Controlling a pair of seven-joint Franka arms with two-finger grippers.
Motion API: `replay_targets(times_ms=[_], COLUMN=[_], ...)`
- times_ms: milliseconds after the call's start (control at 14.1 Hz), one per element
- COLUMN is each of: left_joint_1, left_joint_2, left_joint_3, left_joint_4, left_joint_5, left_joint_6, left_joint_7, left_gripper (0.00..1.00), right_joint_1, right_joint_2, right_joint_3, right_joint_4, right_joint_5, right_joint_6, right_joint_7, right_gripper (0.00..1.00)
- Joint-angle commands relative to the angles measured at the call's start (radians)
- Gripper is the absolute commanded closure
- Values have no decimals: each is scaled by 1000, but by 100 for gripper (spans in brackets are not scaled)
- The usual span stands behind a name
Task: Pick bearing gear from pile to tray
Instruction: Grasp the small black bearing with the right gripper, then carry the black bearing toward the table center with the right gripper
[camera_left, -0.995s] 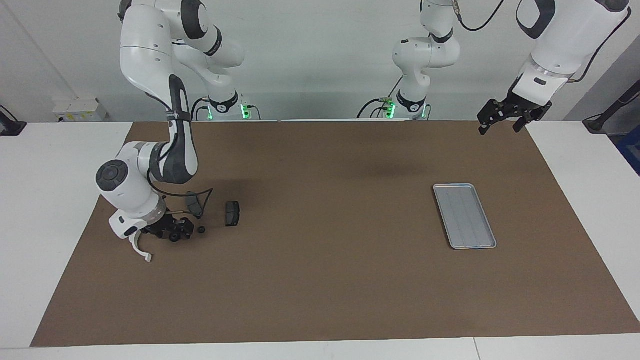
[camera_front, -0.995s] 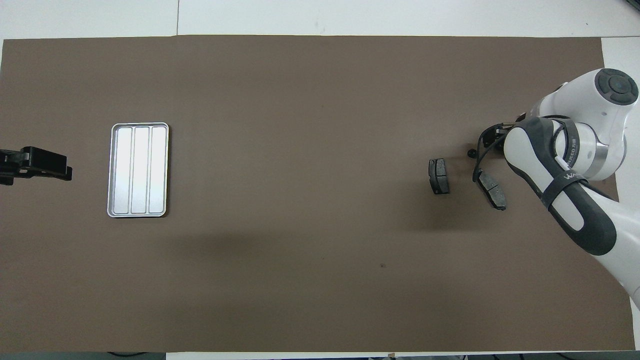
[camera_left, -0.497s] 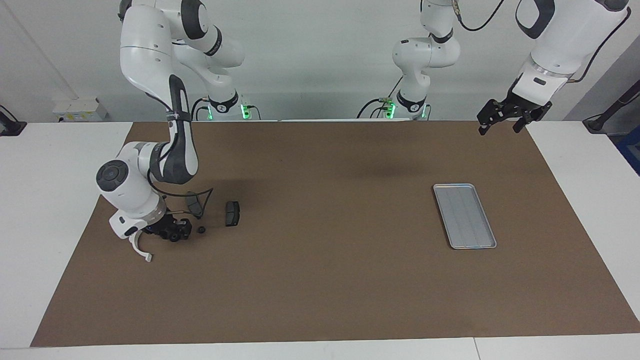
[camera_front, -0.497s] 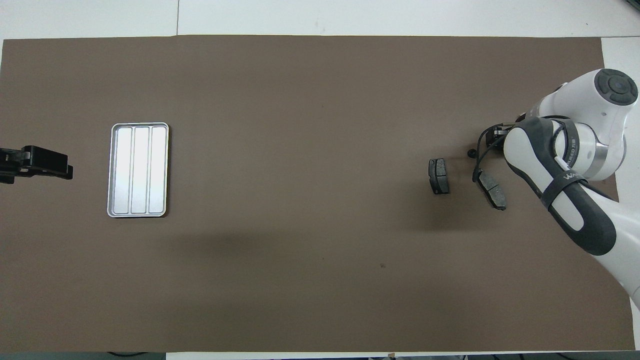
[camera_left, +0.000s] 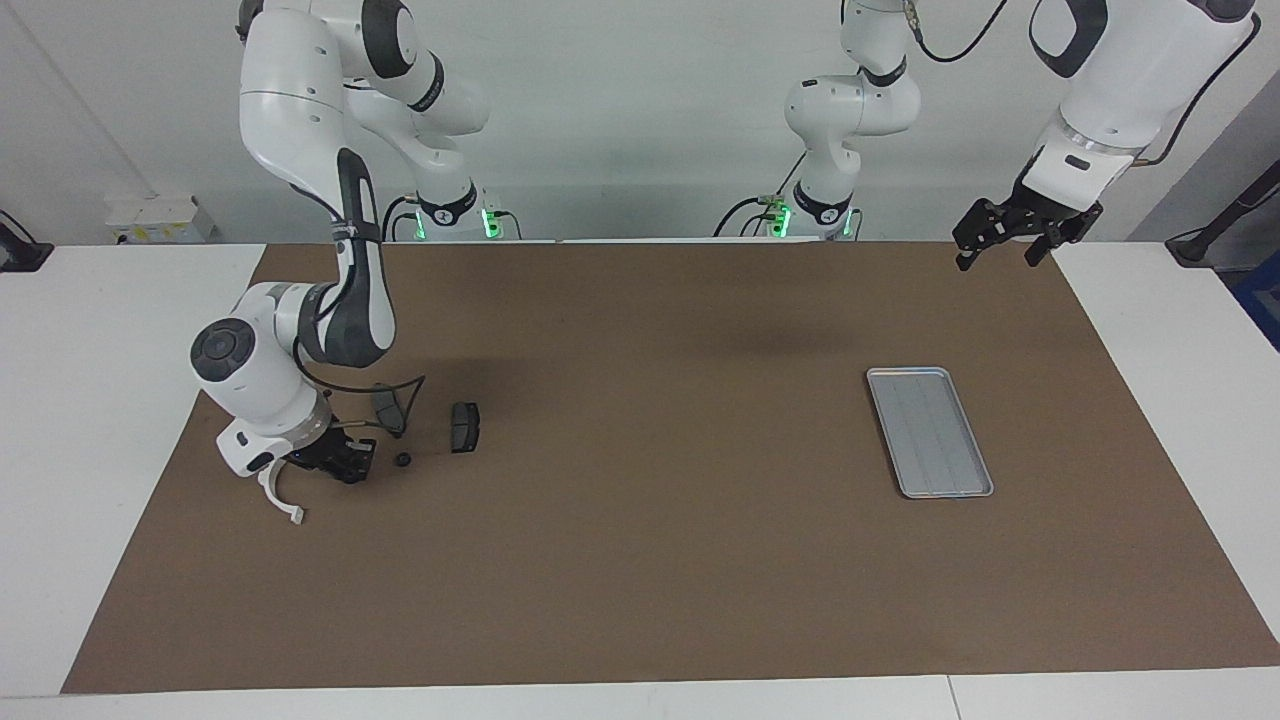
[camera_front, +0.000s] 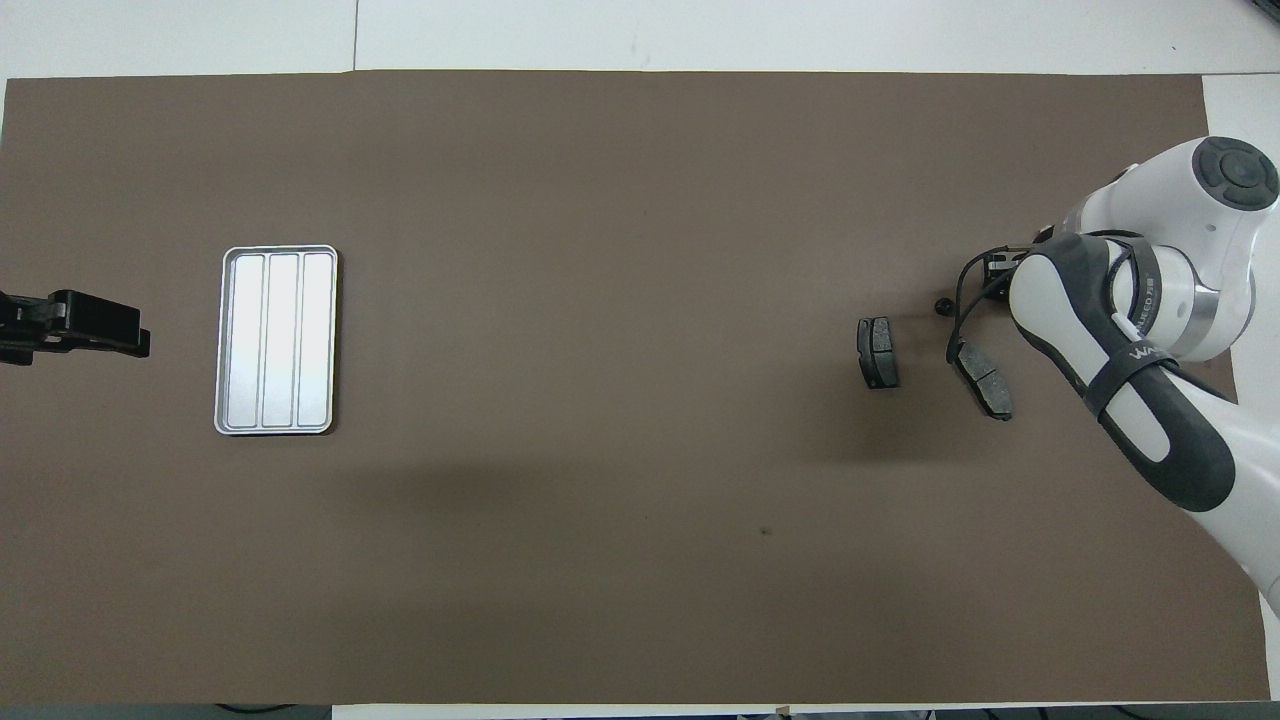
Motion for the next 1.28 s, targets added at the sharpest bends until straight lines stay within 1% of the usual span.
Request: replay_targets(times_ms=[0, 142, 284, 426, 497, 569, 711, 853, 995, 1208], left_joint_1=[1, 1, -3, -13, -22, -45, -59, -71, -79, -91], left_joint_2=[-30, -34, -37, -48, -48, -48, -51, -68, -94, -122], left_joint_3=[5, 5, 3, 3, 0, 0, -1, -1, -1, -1], left_joint_4=[-47, -60, -67, -91, -91, -91, -103, -139, -189, -249], left_joint_5=[6, 6, 6, 4, 4, 4, 3, 1, -13, -14], left_joint_6=[34, 37, 39, 62, 66, 71, 71, 78, 108, 167], left_joint_7=[-6, -9, -11, -25, -60, -92, -111, -123, -161, -209], left_gripper=[0, 0, 0, 0, 0, 0, 0, 0, 0, 0], right_joint_1=[-5, 8, 21, 73, 103, 152, 246, 330, 416, 501], right_joint_2=[-15, -24, -26, -11, -3, 3, 18, 60, 86, 115], right_joint_3=[5, 4, 4, 5, 5, 4, 2, 2, 4, 5], right_joint_4=[36, 106, 233, 374, 404, 416, 448, 522, 534, 531], right_joint_5=[0, -1, -18, -44, -49, -50, -82, -92, -122, -139], right_joint_6=[1, -37, -124, -235, -255, -254, -263, -342, -363, -366], right_joint_7=[-1, 39, 56, 70, 123, 199, 330, 414, 503, 623], right_gripper=[100, 100, 100, 100, 100, 100, 100, 100, 100, 100])
